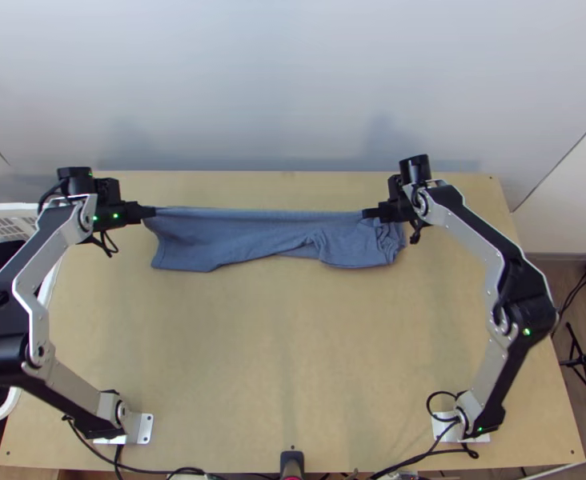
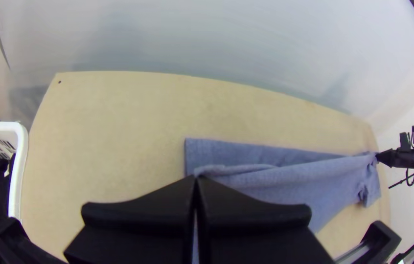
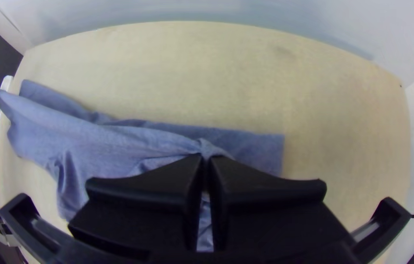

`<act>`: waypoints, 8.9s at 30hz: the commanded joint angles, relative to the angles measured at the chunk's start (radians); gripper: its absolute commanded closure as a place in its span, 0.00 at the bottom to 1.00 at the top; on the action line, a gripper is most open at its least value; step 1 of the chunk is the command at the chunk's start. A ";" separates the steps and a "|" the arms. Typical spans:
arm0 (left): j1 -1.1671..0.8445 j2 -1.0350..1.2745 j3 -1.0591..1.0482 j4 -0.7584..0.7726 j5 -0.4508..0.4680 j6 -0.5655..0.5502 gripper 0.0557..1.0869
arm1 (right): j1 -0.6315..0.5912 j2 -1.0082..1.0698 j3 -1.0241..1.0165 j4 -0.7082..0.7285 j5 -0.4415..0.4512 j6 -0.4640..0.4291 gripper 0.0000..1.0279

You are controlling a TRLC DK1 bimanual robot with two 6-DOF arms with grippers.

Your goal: Fold the t-shirt

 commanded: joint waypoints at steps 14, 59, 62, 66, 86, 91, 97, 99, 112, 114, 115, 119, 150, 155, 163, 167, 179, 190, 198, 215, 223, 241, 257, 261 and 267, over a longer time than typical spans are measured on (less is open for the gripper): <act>-0.043 0.149 0.110 0.053 -0.053 -0.196 0.04 | -0.018 0.115 0.026 0.078 0.069 -0.007 0.59; -0.029 0.284 0.082 -0.118 0.335 -0.160 0.05 | 0.140 -0.583 -0.285 -0.080 0.078 0.041 0.04; -0.046 0.293 0.081 -0.118 0.334 -0.150 0.12 | 0.141 -0.594 -0.282 -0.097 0.078 0.042 0.04; -0.052 0.307 0.101 -0.118 0.334 -0.136 0.61 | 0.140 -0.612 -0.293 -0.109 0.078 0.047 0.04; 0.049 0.190 0.253 -0.328 0.334 -0.148 0.96 | 0.138 -0.618 -0.326 -0.106 0.077 0.059 0.04; 0.025 0.175 0.314 -0.401 0.334 -0.150 0.96 | 0.140 -0.620 -0.328 -0.108 0.077 0.070 0.04; -0.033 0.177 0.346 -0.428 0.309 -0.162 0.96 | 0.144 -0.626 -0.331 -0.108 0.078 0.078 0.04; -0.050 0.180 0.352 -0.424 0.308 -0.177 0.96 | 0.143 -0.630 -0.339 -0.106 0.078 0.079 0.04; -0.231 0.244 0.492 -0.417 0.230 -0.271 0.96 | 0.143 -0.695 -0.425 -0.085 0.078 0.085 0.04; -0.263 0.262 0.526 -0.423 0.223 -0.286 0.96 | 0.143 -0.704 -0.437 -0.080 0.078 0.087 0.04; -0.279 0.270 0.543 -0.426 0.216 -0.292 0.96 | 0.143 -0.707 -0.441 -0.080 0.078 0.088 0.04; -0.337 0.302 0.607 -0.438 0.205 -0.317 0.96 | 0.141 -0.726 -0.463 -0.079 0.078 0.098 0.04; -0.774 0.508 0.951 -0.478 0.104 -0.417 0.96 | 0.111 -0.873 -0.671 0.006 0.078 0.113 0.04; -0.817 0.528 0.967 -0.432 0.095 -0.435 0.96 | 0.103 -0.896 -0.696 0.006 0.078 0.118 0.04; -0.877 0.582 1.006 -0.335 0.032 -0.478 0.96 | 0.092 -0.934 -0.737 0.007 0.077 0.133 0.04; -0.895 0.609 1.017 -0.239 -0.051 -0.496 0.96 | 0.092 -0.956 -0.767 0.007 0.073 0.148 0.04; -0.929 0.646 1.047 -0.122 -0.120 -0.473 0.96 | 0.103 -0.960 -0.768 0.009 0.069 0.142 0.07; -0.961 0.677 1.064 -0.061 -0.123 -0.464 0.04 | 0.109 -0.948 -0.791 0.055 0.069 0.148 0.06; -0.929 0.631 1.066 0.060 -0.090 -0.752 0.04 | 0.109 -0.945 -0.806 0.078 0.069 0.151 0.06; -0.808 0.620 0.967 -0.173 -0.076 -0.433 0.96 | 0.117 -0.920 -0.831 0.109 0.069 0.154 0.06; -0.862 0.591 0.944 -0.286 -0.077 -0.338 0.96 | 0.112 -0.914 -0.843 0.113 0.069 0.153 0.06; -1.009 0.732 1.007 -0.293 -0.117 -0.200 0.96 | 0.091 -0.960 -0.876 0.113 0.069 0.150 0.06; -1.055 0.824 1.056 0.060 -0.244 -0.286 0.96 | 0.071 -1.019 -0.922 0.095 0.058 0.144 0.07; -1.057 0.832 1.058 0.131 -0.244 -0.312 0.96 | 0.066 -1.019 -0.928 0.098 0.052 0.142 0.07; -1.024 0.790 1.056 0.263 -0.244 -0.458 0.96 | 0.065 -1.009 -0.948 0.112 0.050 0.147 0.07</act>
